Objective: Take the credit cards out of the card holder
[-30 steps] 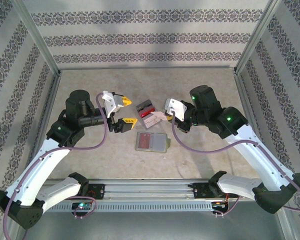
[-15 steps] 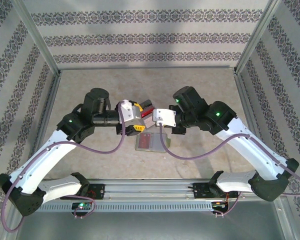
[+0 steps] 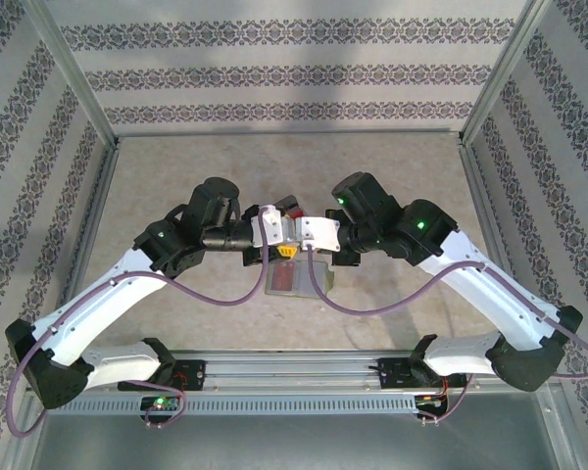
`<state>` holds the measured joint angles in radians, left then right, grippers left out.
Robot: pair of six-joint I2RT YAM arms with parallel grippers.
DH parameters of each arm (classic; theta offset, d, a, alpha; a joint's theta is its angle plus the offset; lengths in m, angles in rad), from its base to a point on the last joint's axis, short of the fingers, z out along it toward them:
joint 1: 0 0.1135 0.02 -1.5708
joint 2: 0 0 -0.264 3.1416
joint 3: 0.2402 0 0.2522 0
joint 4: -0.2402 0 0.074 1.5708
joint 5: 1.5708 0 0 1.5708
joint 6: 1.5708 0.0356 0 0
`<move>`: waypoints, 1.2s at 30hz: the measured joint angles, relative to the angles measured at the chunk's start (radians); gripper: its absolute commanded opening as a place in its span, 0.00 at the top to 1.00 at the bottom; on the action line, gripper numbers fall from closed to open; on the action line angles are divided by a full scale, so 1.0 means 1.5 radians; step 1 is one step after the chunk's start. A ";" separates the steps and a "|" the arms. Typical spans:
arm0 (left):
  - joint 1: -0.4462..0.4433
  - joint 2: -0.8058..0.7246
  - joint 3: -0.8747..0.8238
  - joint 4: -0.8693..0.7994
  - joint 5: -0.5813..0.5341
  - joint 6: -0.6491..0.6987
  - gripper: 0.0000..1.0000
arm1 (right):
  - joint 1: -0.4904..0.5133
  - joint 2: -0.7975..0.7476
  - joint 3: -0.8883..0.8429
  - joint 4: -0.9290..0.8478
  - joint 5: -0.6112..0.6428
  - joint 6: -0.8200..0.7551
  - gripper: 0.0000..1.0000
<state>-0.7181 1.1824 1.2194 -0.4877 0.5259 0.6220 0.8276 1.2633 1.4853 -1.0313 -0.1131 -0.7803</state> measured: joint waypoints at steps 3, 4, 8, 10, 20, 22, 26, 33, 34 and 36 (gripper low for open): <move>-0.001 0.004 0.000 0.002 -0.004 0.001 0.60 | 0.000 -0.010 -0.009 0.004 0.000 0.006 1.00; -0.001 0.005 0.000 0.003 -0.005 0.001 0.61 | 0.000 -0.013 -0.011 0.006 0.000 0.007 1.00; -0.002 0.006 0.000 0.004 -0.005 0.002 0.67 | 0.000 -0.019 -0.016 0.014 0.000 0.012 1.00; -0.002 0.006 0.000 0.006 -0.005 0.002 0.71 | 0.000 -0.021 -0.020 0.022 0.000 0.013 1.00; -0.005 0.005 -0.011 0.016 -0.002 -0.001 0.98 | -0.004 -0.029 -0.037 0.041 -0.004 0.028 1.00; -0.006 0.005 -0.013 0.021 -0.001 0.000 1.00 | -0.010 -0.033 -0.038 0.045 -0.007 0.031 0.96; -0.007 -0.007 -0.032 0.048 0.002 -0.004 1.00 | -0.022 -0.043 -0.041 0.049 -0.025 0.042 0.74; -0.008 -0.065 -0.125 0.150 -0.005 -0.042 1.00 | -0.055 -0.073 -0.033 0.031 -0.081 0.054 0.53; -0.009 -0.073 -0.137 0.165 -0.005 -0.049 1.00 | -0.057 -0.074 -0.027 0.024 -0.088 0.054 0.53; -0.009 -0.086 -0.156 0.196 -0.004 -0.063 1.00 | -0.057 -0.077 -0.015 0.014 -0.098 0.055 0.52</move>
<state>-0.7315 1.0531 0.9859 -0.1940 0.5205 0.5274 0.7414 1.1473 1.4631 -1.0107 -0.2604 -0.6983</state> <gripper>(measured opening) 0.057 0.473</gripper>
